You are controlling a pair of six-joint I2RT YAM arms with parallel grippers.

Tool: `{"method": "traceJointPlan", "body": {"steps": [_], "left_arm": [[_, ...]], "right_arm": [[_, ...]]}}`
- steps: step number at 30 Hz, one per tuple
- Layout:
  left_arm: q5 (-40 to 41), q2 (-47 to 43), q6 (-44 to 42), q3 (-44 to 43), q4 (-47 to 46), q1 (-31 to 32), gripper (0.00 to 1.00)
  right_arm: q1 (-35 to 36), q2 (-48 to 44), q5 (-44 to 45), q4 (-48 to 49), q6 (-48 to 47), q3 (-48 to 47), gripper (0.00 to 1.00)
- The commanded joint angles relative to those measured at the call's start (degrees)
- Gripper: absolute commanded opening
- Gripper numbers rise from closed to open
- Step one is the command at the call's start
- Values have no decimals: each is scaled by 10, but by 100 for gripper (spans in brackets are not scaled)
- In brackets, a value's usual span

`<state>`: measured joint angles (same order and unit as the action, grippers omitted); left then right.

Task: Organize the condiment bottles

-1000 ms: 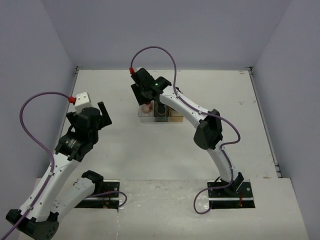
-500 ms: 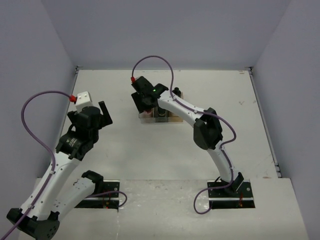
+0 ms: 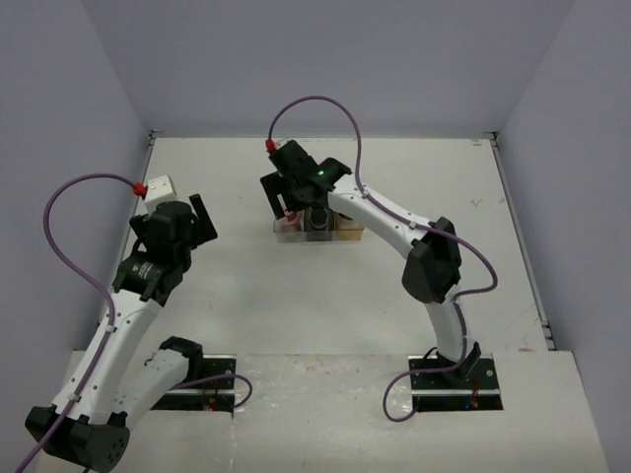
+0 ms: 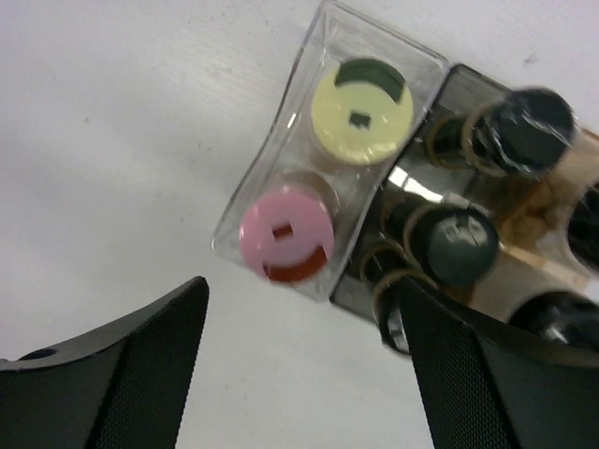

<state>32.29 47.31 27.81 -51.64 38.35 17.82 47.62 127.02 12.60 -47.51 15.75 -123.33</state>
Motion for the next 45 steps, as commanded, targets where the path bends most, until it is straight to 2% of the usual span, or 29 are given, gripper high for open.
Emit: {"method": "traceJointPlan", "body": {"steps": [1,2,3,6,10,14,17,20,21,24,27,30,36,45], "left_arm": [[-35,3,-21,3,-38,-46,100],[-49,4,-25,4,-40,-55,100],[-54,3,-28,6,-44,-61,100],[-58,0,-37,8,-43,-67,100],[-56,-12,-38,15,-46,-67,100],[-30,-17,-23,8,-25,-67,100],[-21,-41,-22,14,-26,-67,100],[-19,-65,-28,22,-44,-67,100],[-19,-67,-31,24,-48,-67,100],[-18,-63,-38,31,-54,-67,100],[-21,-51,-36,29,-50,-67,100],[-27,-51,-36,29,-51,-67,100],[-36,-56,-37,29,-54,-67,100],[-43,-59,-38,30,-55,-67,100]], "right_arm": [[4,-195,18,14,15,60,84],[4,-230,22,33,17,116,94],[4,-265,31,40,20,146,99],[4,-423,90,87,31,299,99],[2,-632,226,114,53,490,99],[0,-743,341,100,70,602,99],[-12,-799,397,99,130,676,99],[-150,-830,253,100,132,694,99],[-167,-818,188,99,133,691,99],[-205,-788,165,98,136,680,99],[-239,-774,98,105,134,680,99],[-239,-803,90,111,133,693,99],[-239,-874,169,58,122,688,99],[-239,-895,151,51,120,702,99]]}}
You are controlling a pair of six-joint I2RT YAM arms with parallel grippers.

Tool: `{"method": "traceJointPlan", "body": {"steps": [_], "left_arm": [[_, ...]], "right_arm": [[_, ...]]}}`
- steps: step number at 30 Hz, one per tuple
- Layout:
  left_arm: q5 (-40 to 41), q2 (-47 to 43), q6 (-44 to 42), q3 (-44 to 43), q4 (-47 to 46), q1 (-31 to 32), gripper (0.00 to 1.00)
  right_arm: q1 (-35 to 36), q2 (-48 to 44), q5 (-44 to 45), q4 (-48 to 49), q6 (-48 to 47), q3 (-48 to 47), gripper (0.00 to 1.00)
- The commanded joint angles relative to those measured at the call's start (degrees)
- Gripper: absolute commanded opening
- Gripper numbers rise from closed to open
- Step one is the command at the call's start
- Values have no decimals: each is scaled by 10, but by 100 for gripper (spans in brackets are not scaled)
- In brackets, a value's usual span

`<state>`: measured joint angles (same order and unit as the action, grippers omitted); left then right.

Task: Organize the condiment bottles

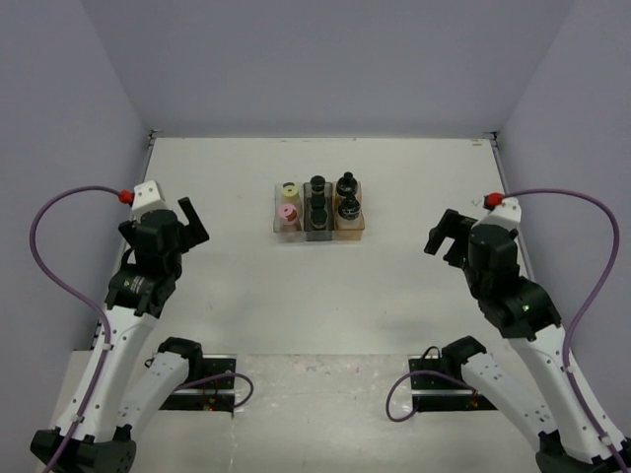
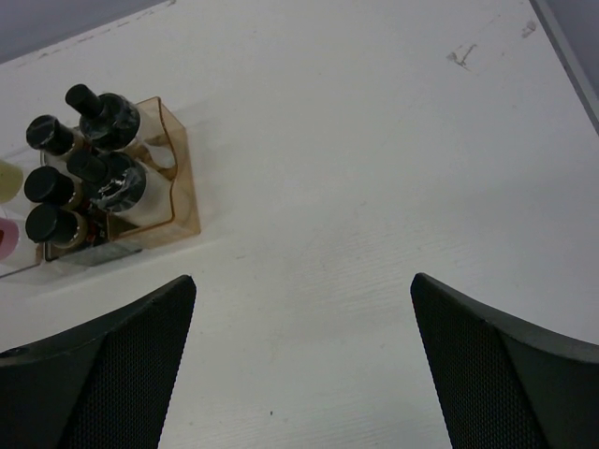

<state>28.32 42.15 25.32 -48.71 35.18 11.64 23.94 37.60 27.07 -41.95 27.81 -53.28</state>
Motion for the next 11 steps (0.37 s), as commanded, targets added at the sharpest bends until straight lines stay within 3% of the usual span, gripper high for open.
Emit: {"method": "traceJointPlan", "body": {"steps": [1,11], "left_arm": [[-2,-7,-13,1,-24,-5,100],[-3,-5,-13,1,-24,-5,100]], "right_arm": [[-2,-3,3,-4,-2,2,99],[-2,-18,-5,7,0,13,99]]}}
